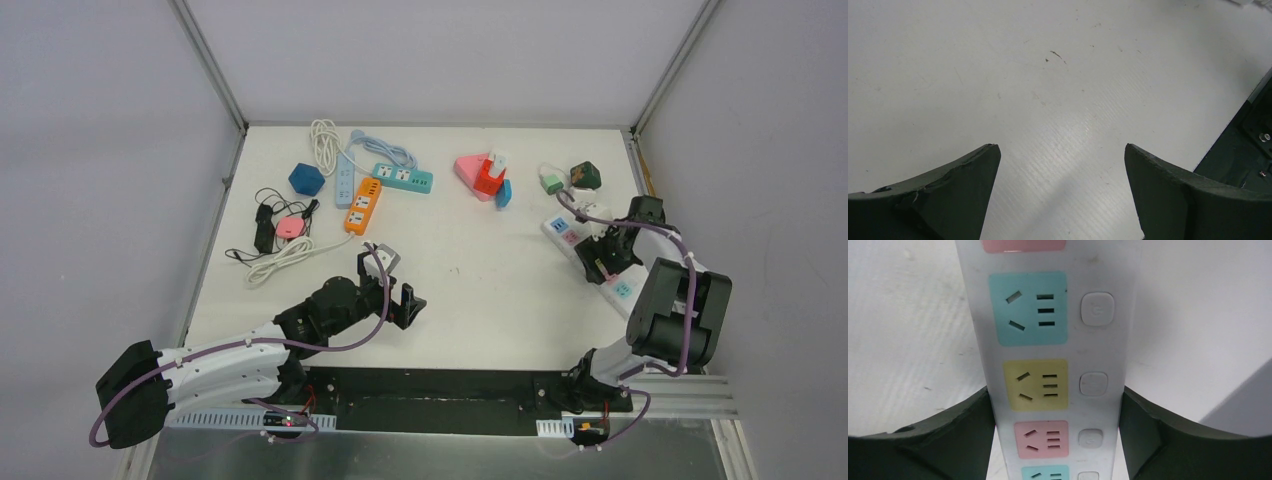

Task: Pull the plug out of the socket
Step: Move the socket to the corner of the board.

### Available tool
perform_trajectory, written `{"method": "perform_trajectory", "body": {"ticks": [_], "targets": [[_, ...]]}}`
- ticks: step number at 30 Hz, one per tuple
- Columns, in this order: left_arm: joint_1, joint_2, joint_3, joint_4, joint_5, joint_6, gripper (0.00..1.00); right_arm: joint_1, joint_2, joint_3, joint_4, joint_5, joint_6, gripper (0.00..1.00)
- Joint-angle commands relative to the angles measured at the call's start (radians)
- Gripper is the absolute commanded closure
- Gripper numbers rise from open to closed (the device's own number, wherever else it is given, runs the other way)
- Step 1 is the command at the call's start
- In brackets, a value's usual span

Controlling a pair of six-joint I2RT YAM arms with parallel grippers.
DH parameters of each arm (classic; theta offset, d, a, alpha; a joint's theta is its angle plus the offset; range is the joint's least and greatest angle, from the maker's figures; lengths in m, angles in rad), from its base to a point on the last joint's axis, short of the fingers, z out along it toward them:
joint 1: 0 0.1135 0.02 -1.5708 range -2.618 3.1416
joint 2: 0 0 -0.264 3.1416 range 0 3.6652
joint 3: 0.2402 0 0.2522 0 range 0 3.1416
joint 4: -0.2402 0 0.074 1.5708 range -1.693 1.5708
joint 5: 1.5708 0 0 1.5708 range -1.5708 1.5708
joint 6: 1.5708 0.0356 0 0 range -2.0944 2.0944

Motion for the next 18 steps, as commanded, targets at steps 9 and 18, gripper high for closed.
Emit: {"method": "perform_trajectory", "body": {"ticks": [9,18], "targets": [[0.013,-0.014,0.0,0.041,0.024,-0.011,0.01,-0.07,0.139,0.212,-0.091,-0.016,-0.157,0.7],[0.014,-0.011,0.016,0.023,0.024,-0.01,0.01,-0.029,0.2,0.292,-0.169,-0.071,-0.159,0.29]]}}
